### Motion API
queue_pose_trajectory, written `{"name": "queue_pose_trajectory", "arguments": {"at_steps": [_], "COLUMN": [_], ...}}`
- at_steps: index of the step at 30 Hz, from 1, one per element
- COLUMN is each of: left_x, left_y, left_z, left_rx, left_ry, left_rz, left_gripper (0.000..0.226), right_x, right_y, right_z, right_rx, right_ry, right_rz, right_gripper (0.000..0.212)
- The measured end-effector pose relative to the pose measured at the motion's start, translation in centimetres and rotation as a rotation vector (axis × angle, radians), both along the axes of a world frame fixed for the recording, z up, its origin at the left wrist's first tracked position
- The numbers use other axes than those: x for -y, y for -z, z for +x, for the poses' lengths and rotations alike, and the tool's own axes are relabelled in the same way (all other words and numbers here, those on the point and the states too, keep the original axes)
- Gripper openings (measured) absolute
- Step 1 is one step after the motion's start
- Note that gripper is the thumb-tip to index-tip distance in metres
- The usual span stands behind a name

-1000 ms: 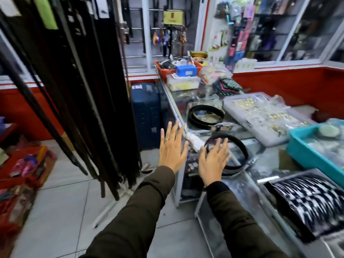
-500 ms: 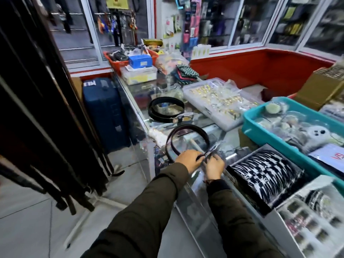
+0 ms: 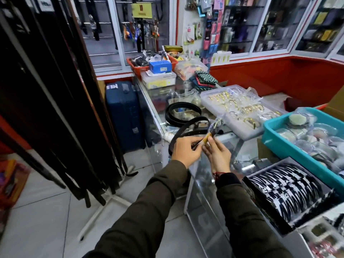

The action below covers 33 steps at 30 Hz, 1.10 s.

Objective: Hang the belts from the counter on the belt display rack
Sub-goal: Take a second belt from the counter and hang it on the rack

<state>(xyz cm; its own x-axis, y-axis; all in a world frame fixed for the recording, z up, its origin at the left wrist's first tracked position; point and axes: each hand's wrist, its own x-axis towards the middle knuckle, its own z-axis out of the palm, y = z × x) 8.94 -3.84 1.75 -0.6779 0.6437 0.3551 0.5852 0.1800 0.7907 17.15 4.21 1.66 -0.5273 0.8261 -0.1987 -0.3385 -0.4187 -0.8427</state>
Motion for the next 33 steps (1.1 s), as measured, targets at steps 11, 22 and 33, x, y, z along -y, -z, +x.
{"name": "queue_pose_trajectory", "arguments": {"at_steps": [11, 22, 33], "left_x": [10.2, 18.9, 27.7], "left_y": [-5.3, -10.5, -20.6], "left_z": [-5.5, -12.2, -17.0], "left_rx": [-0.216, 0.178, -0.011], "left_ry": [-0.342, -0.552, -0.623], "left_rz": [0.175, 0.566, 0.767], "left_gripper": [0.032, 0.025, 0.009], "right_x": [6.3, 15.0, 23.7], "right_y": [-6.3, -12.7, -22.4], "right_z": [-10.4, -18.3, -25.1], "right_rx": [-0.083, -0.238, -0.467], "right_ry": [-0.298, -0.555, -0.705], "right_rz": [0.347, 0.534, 0.651], "right_gripper": [0.031, 0.032, 0.026]}}
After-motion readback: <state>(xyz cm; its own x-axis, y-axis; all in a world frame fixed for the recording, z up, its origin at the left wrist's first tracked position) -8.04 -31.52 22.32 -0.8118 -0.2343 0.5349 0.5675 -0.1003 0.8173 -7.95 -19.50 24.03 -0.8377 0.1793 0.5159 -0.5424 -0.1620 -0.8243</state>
